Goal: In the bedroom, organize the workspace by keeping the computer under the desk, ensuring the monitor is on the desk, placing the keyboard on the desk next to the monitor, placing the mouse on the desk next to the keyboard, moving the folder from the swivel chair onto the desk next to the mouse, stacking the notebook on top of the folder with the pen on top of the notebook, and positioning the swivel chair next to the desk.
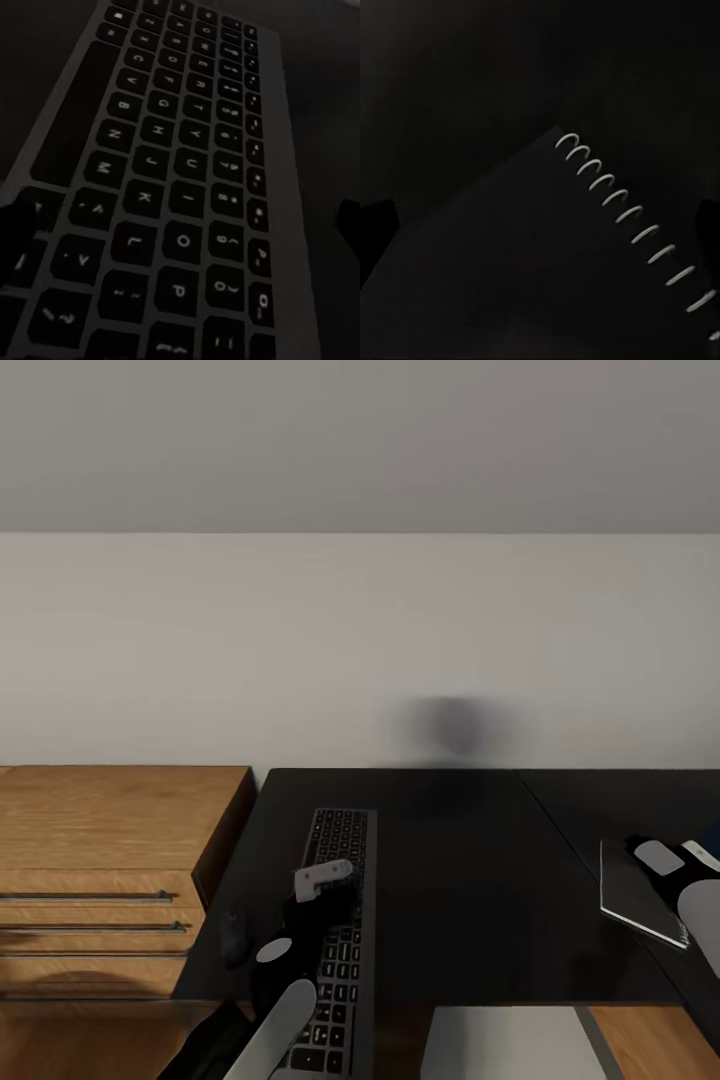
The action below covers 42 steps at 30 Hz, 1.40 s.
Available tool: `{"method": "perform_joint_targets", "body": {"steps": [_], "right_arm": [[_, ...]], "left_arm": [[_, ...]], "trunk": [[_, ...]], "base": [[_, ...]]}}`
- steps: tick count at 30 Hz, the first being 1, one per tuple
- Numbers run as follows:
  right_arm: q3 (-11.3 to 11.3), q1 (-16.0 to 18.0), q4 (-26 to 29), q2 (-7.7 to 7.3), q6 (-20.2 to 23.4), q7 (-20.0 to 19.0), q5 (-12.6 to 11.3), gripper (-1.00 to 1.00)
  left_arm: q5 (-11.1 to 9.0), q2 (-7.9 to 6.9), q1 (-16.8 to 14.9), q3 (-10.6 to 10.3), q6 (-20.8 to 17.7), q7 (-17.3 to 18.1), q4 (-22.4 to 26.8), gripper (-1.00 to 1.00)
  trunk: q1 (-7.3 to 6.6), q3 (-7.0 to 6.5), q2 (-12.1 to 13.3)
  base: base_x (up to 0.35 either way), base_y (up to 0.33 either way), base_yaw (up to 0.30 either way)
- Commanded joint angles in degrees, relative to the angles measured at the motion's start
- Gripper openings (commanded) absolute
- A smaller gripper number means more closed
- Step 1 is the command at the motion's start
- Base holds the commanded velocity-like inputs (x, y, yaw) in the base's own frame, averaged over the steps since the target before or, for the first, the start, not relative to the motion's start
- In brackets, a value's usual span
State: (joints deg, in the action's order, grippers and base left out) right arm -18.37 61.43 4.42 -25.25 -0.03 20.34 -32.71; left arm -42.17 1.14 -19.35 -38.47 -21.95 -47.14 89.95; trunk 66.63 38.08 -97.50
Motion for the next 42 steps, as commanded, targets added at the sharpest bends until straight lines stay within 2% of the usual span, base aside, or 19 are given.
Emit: {"method": "perform_joint_targets", "body": {"steps": [1,42], "right_arm": [[-2.0,0.0,-4.3,0.02,0.2,0.0,-1.7,1.0],[-2.0,0.0,-4.3,0.02,1.5,0.0,-1.8,1.0]], "left_arm": [[-0.3,0.0,-0.1,-0.1,-0.2,-0.4,0.1,1.0],[-0.3,-0.02,-0.1,-0.1,-0.2,-0.4,0.0,1.0]], "trunk": [[0.0,0.03,0.0],[0.0,-1.32,0.0]], "base": [[0.0,0.0,0.141],[0.0,0.0,0.16]]}}
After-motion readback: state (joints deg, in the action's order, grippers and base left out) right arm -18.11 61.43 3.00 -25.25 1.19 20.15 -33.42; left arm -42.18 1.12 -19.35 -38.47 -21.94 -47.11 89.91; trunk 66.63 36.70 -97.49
